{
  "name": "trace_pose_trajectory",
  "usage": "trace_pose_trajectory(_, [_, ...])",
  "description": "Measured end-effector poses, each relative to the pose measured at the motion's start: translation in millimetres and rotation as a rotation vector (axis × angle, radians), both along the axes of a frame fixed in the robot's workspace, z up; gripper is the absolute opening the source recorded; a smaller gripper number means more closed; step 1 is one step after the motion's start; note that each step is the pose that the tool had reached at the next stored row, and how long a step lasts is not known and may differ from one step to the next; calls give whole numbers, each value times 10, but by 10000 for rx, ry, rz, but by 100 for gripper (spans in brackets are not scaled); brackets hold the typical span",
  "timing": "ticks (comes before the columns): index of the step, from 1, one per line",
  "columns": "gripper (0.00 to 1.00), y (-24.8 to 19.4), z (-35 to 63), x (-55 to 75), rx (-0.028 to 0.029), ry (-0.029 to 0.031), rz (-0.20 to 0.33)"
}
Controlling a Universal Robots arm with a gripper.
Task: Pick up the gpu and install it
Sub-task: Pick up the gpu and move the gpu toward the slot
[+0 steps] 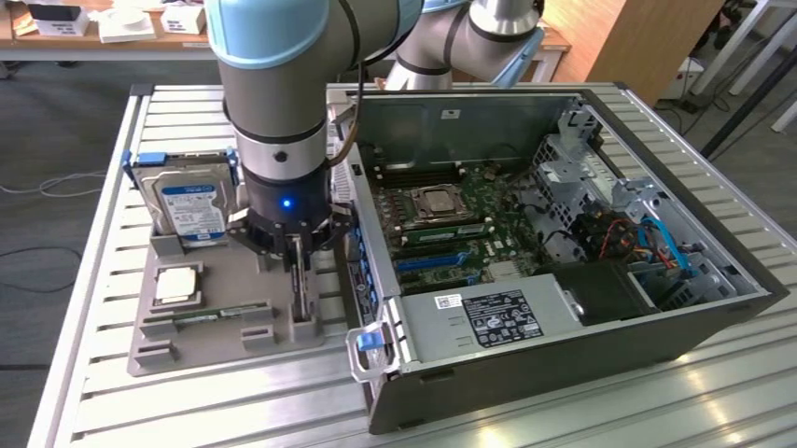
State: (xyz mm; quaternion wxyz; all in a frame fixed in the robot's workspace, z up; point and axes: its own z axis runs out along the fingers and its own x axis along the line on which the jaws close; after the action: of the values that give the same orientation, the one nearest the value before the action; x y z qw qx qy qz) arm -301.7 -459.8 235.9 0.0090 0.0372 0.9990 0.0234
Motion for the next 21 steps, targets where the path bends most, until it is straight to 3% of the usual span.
trace_pose_trajectory(13, [27, 0, 144, 0, -2, 0, 0])
trace_pose_trajectory(21, [27, 0, 321, 2, -7, 0, 0])
